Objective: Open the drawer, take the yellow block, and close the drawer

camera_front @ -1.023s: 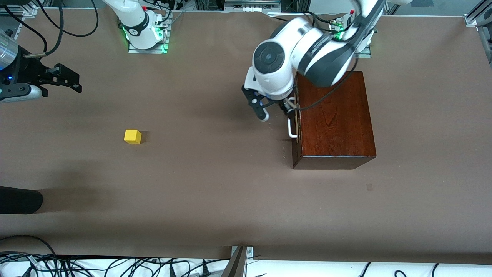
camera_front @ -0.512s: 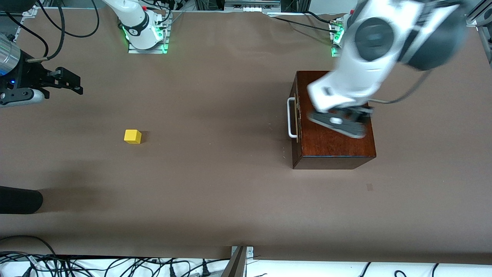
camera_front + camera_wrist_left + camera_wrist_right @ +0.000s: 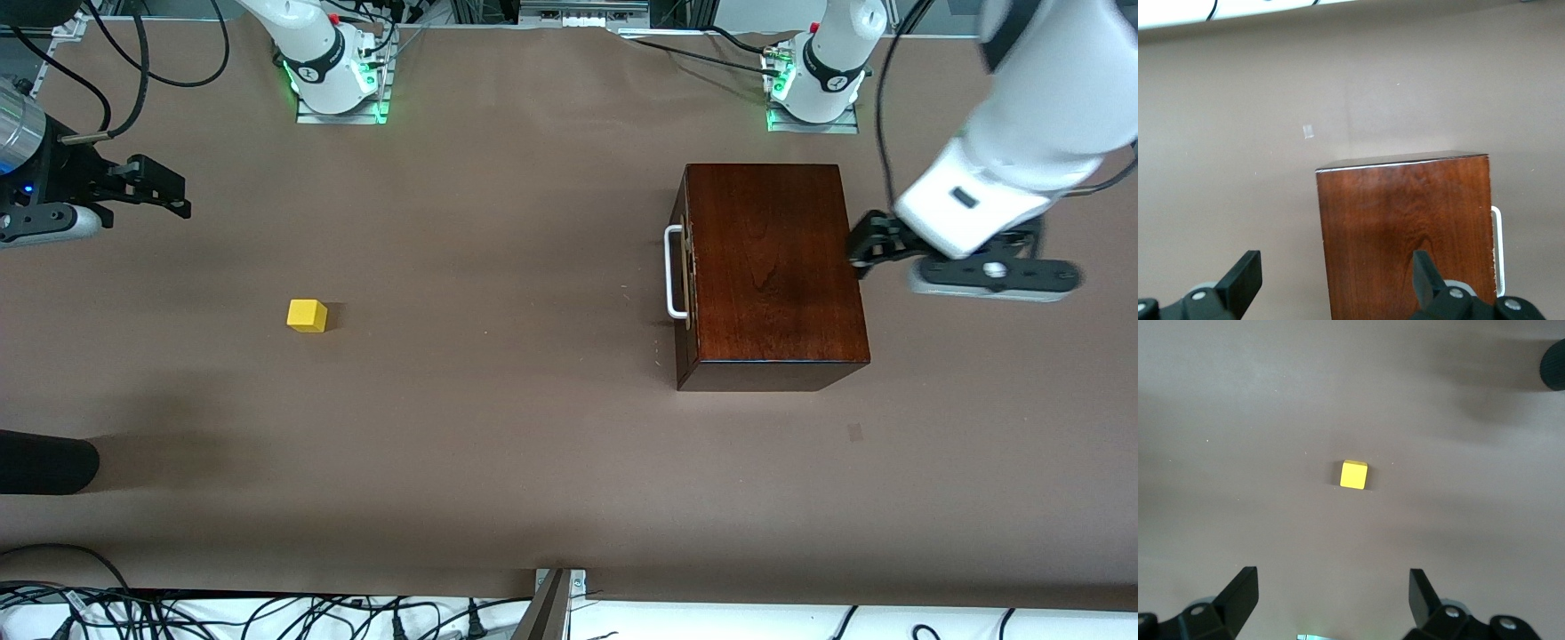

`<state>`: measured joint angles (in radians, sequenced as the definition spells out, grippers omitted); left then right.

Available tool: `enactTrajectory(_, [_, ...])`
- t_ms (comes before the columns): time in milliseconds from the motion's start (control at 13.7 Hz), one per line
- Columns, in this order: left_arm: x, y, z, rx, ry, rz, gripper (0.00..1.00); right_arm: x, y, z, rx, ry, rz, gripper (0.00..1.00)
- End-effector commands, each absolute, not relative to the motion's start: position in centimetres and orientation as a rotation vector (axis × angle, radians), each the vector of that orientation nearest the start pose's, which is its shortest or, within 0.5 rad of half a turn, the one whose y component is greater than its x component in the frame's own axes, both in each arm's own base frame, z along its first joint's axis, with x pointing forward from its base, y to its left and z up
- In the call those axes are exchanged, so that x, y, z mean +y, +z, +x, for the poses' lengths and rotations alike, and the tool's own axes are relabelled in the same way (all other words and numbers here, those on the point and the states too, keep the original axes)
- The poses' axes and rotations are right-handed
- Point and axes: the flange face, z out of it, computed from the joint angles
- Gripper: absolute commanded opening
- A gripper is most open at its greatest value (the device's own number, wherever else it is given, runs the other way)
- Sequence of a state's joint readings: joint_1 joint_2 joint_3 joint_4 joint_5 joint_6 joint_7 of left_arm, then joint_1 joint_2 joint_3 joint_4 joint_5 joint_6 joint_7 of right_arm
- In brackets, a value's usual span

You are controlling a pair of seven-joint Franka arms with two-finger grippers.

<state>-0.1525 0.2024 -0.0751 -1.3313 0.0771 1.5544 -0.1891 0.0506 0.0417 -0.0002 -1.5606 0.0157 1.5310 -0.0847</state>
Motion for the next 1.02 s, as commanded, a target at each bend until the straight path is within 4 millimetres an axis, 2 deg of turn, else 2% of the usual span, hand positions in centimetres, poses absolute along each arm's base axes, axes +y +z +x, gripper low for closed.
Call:
enactTrajectory(0, [-7.0, 60.4, 55.6, -0.110, -0.086, -3.168, 1.00, 2.8, 61.0, 56.2, -0.228, 0.117, -3.115, 1.00])
enactTrajectory(73, [-5.8, 60.0, 55.4, -0.142, -0.072, -3.166, 1.00, 3.2, 61.1, 56.1, -0.237, 0.117, -3.113, 1.00])
enactTrajectory(292, [-4.8, 60.5, 55.2, -0.146, -0.083, -3.152, 1.00, 3.5, 61.3, 55.9, -0.245, 0.112, -3.111, 1.00])
enactTrajectory(438, [-4.6, 59.4, 55.0, -0.004, 0.017, -3.127, 1.00, 3.7, 61.2, 55.4, -0.245, 0.164, -3.108, 1.00])
enactTrajectory(731, [-4.5, 58.5, 55.5, -0.013, 0.063, -3.127, 1.00, 3.8, 61.2, 55.3, -0.240, 0.174, -3.104, 1.00])
enactTrajectory(950, [-5.2, 58.6, 55.4, 0.008, 0.077, -3.122, 1.00, 3.9, 61.3, 55.3, -0.245, 0.169, -3.104, 1.00])
